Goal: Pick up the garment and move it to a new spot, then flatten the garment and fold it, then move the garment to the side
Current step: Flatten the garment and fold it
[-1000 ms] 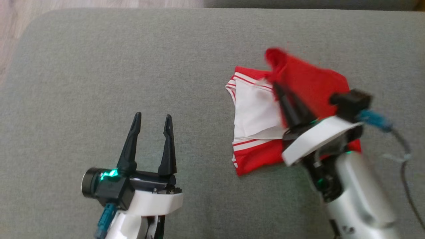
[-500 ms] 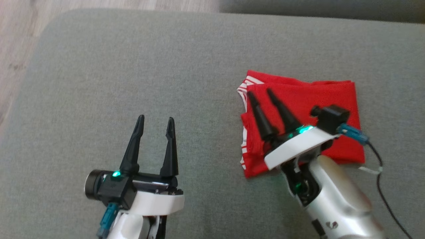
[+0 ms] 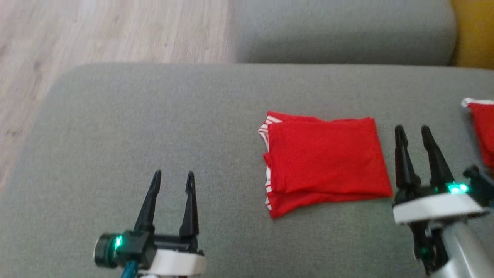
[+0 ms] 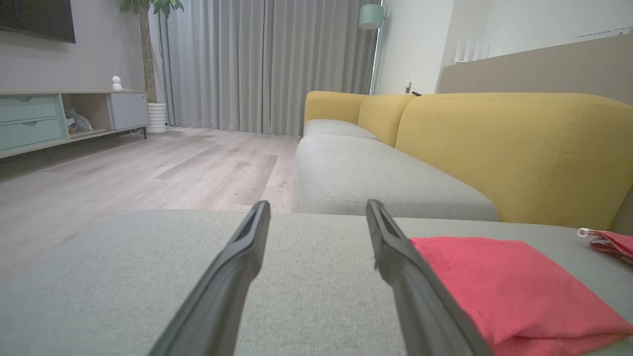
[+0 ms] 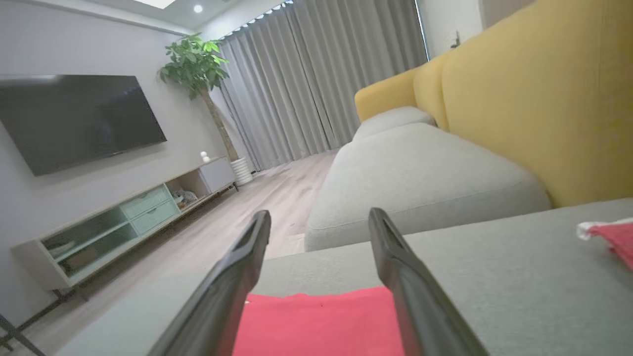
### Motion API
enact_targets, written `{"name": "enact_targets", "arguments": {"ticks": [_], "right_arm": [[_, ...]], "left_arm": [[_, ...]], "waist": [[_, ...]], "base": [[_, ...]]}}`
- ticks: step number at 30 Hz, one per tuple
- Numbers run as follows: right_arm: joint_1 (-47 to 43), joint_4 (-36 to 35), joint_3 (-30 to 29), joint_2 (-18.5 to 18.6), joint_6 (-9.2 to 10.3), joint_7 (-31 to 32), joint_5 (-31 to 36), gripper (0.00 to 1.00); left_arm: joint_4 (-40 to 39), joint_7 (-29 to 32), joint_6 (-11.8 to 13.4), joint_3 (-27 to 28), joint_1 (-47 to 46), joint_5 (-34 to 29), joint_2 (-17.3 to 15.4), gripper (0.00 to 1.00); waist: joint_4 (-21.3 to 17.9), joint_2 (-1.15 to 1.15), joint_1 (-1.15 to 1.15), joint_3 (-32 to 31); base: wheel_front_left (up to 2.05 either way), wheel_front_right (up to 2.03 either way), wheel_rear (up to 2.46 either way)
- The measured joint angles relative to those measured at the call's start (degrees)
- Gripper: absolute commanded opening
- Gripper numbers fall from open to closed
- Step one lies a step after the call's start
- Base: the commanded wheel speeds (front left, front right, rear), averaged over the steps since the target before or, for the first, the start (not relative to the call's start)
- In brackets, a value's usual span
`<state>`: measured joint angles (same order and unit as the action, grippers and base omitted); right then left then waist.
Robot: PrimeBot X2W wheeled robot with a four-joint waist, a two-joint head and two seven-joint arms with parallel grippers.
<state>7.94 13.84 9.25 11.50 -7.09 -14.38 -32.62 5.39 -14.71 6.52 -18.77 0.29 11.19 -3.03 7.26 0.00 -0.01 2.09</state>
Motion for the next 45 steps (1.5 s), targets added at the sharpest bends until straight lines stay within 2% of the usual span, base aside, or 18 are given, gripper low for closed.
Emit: {"name": "enact_targets", "arguments": {"ticks": [6, 14, 22, 45], "right_arm": [[-9.86, -4.89, -2.76, -2.13, 0.0, 0.0, 9.57, 1.0], [-17.63, -5.5, -2.0, -4.53, 0.0, 0.0, 19.38, 1.0], [-21.78, -3.58, -2.35, -6.76, 0.0, 0.01, 21.8, 1.0], [-21.74, -2.88, -4.0, -7.56, 0.0, 0.01, 22.15, 1.0]], "left_arm": [[1.43, 0.0, -0.62, 0.98, 4.76, -0.04, -0.02, 1.0], [2.24, 0.0, -0.94, 2.83, 7.21, -1.78, -0.04, 1.0], [3.47, 0.01, -0.67, 4.0, 9.98, -2.6, -0.09, 1.0], [2.1, 0.01, -4.31, 4.07, 10.65, -0.57, -0.09, 1.0]], "waist": [[-0.75, 0.0, -0.01, -4.55], [-1.39, 0.0, 0.0, -7.62], [-1.67, 0.0, 0.0, -8.78], [-1.64, 0.0, 0.01, -9.6]], "base": [[0.0, 0.0, 0.0], [0.0, 0.0, 0.0], [0.0, 0.0, 0.0], [0.0, 0.0, 0.0]]}}
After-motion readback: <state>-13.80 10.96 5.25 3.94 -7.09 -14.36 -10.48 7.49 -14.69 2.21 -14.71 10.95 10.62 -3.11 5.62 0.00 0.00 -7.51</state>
